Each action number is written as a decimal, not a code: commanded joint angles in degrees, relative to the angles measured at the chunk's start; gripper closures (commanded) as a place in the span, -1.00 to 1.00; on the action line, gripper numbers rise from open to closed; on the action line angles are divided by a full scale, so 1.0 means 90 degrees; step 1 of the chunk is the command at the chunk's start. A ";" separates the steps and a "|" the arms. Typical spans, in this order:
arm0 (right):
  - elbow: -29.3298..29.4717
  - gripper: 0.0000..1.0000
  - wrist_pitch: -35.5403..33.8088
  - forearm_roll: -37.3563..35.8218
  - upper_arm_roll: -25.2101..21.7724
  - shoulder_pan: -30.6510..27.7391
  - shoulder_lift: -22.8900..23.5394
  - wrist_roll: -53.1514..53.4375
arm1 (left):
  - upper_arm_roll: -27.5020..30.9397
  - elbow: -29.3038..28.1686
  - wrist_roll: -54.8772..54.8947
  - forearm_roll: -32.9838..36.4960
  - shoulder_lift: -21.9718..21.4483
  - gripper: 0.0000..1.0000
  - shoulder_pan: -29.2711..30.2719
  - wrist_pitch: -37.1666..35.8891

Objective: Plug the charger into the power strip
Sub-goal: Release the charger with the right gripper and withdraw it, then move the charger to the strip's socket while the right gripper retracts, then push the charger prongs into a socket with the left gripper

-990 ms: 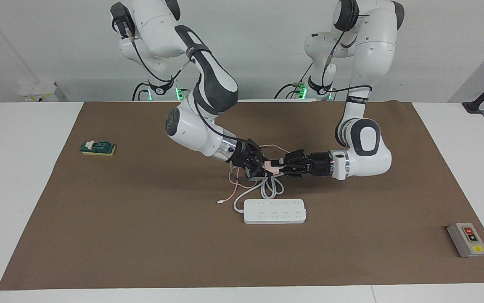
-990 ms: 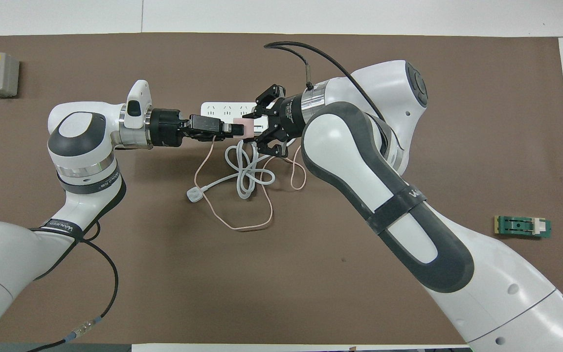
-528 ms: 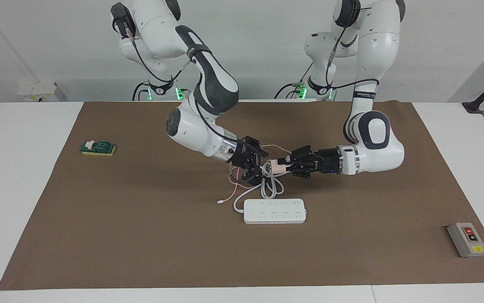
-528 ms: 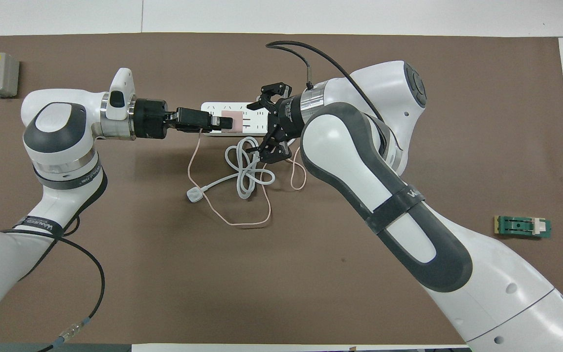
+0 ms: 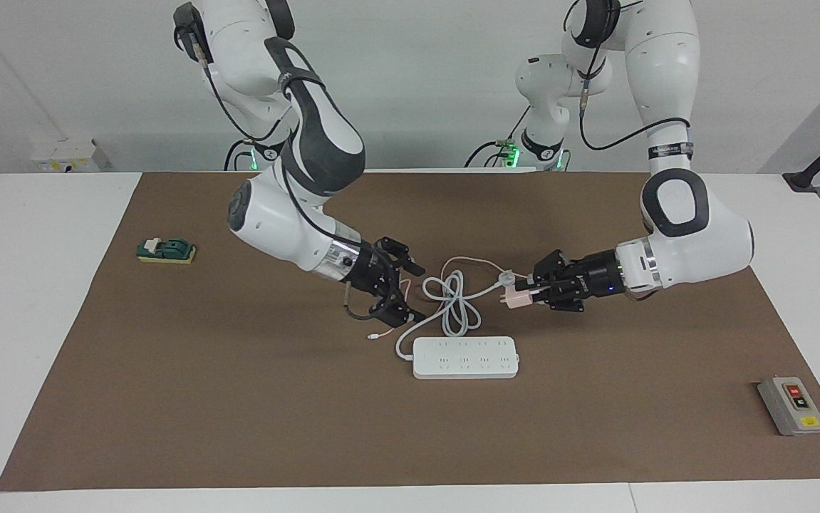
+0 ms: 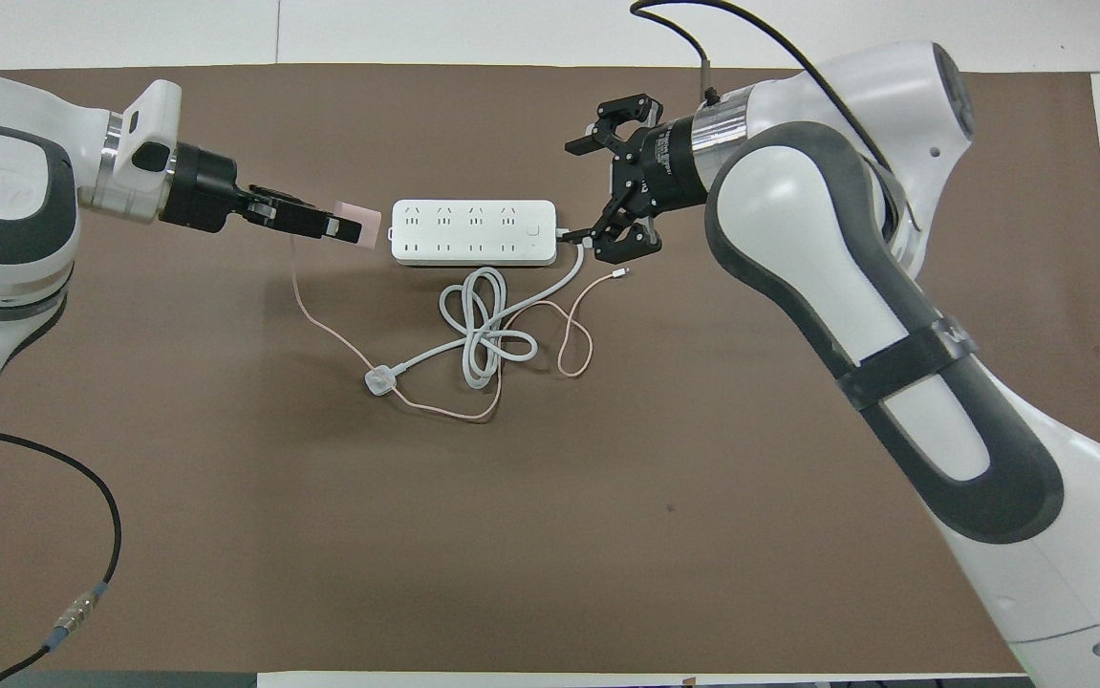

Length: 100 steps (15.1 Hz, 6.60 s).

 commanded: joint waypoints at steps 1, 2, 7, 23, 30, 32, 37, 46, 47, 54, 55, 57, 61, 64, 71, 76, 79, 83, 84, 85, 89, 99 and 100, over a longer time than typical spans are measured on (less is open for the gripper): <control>-0.0023 -1.00 -0.0222 -0.0579 0.0035 -0.0180 -0.0351 0.0048 | -0.0023 0.0536 0.0278 0.1012 0.0228 1.00 0.0084 0.0007; -0.0023 -1.00 -0.0291 -0.0707 0.0035 -0.0248 -0.0410 -0.0011 | -0.0023 0.0634 0.0453 0.1373 0.0238 1.00 0.0104 0.0007; -0.0033 -1.00 -0.0740 -0.1400 0.0035 -0.0746 -0.0644 -0.0830 | -0.0052 0.0742 0.2091 0.2497 0.0277 1.00 -0.0071 0.0639; -0.0130 -1.00 -0.2449 -0.3881 0.0026 -0.1694 -0.1454 -0.6688 | -0.0091 0.0938 0.2886 0.5077 0.0482 1.00 -0.1585 0.1579; -0.0627 -1.00 -0.2859 -0.4780 0.0026 -0.1714 -0.2264 -0.9197 | -0.0091 0.0801 0.2769 0.5877 0.0453 1.00 -0.1692 0.1814; -0.0775 -1.00 -0.3073 -0.4916 0.0026 -0.1752 -0.2538 -0.9755 | -0.0101 0.0791 0.2759 0.5849 0.0453 1.00 -0.1712 0.1813; -0.1008 -1.00 -0.3650 -0.5005 -0.0160 -0.1772 -0.3123 -1.0246 | -0.0091 0.0449 0.2476 0.5898 0.0433 1.00 -0.1946 0.2175; -0.1547 -1.00 -0.3797 -0.4995 -0.0209 -0.1782 -0.3574 -1.0148 | -0.0081 -0.0166 0.2466 0.5898 0.0258 1.00 -0.1966 0.2331; -0.1547 -1.00 -0.3797 -0.4995 -0.0209 -0.1782 -0.3574 -1.0148 | -0.0081 -0.0195 0.2466 0.5898 0.0257 1.00 -0.1956 0.2380; -0.1517 -1.00 -0.3709 -0.4985 -0.0433 -0.1596 -0.3545 -0.9806 | -0.0081 -0.0293 0.2466 0.5975 0.0257 1.00 -0.1985 0.2575; -0.1517 -1.00 -0.3719 -0.4985 -0.0433 -0.1596 -0.3555 -0.9806 | -0.0081 -0.0293 0.2466 0.6005 0.0257 1.00 -0.1995 0.2604; -0.1517 -1.00 -0.3719 -0.4995 -0.0433 -0.1606 -0.3555 -0.9825 | -0.0081 -0.0303 0.2466 0.6054 0.0267 1.00 -0.1995 0.2615; -0.1507 -1.00 -0.3719 -0.4995 -0.0433 -0.1645 -0.3545 -0.9826 | -0.0081 -0.0322 0.2466 0.6093 0.0267 1.00 -0.2005 0.2634; -0.1498 -1.00 -0.3534 -0.4995 -0.0433 -0.1655 -0.3496 -0.9826 | -0.0081 -0.0332 0.2456 0.6093 0.0267 1.00 -0.2112 0.2644; -0.1302 -1.00 -0.3543 -0.4985 -0.0433 -0.1655 -0.3252 -0.9826 | -0.0072 -0.0381 0.2456 0.6103 0.0257 1.00 -0.2142 0.2634; -0.1341 -1.00 -0.3563 -0.4995 -0.0433 -0.1675 -0.3310 -0.9816 | -0.0072 -0.0332 0.2456 0.6328 0.0267 1.00 -0.2132 0.2614; -0.1342 -1.00 -0.3553 -0.4995 -0.0433 -0.1665 -0.3311 -0.9806 | -0.0072 -0.0362 0.2446 0.6327 0.0267 1.00 -0.2142 0.2653; -0.1351 -1.00 -0.3543 -0.5005 -0.0433 -0.1675 -0.3311 -0.9806 | -0.0072 -0.0400 0.2437 0.6318 0.0257 1.00 -0.2151 0.2644; -0.1351 -1.00 -0.3543 -0.5024 -0.0433 -0.1675 -0.3311 -0.9806 | -0.0072 -0.0459 0.2437 0.6318 0.0248 1.00 -0.2151 0.2663; -0.1342 -1.00 -0.3543 -0.5034 -0.0433 -0.1684 -0.3311 -0.9816 | -0.0072 -0.0507 0.2408 0.6308 0.0219 1.00 -0.2142 0.2663; -0.1351 -1.00 -0.3533 -0.5034 -0.0433 -0.1704 -0.3311 -0.9816 | -0.0091 -0.0528 0.2105 0.6298 0.0208 1.00 -0.2142 0.2615; -0.1361 -1.00 -0.3533 -0.5034 -0.0433 -0.1704 -0.3320 -0.9806 | -0.0101 -0.0606 0.1880 0.6288 0.0218 1.00 -0.2151 0.2790; -0.1371 -1.00 -0.3533 -0.5034 -0.0433 -0.1714 -0.3320 -0.9816 | -0.0101 -0.0615 0.1880 0.6298 0.0218 1.00 -0.2151 0.2810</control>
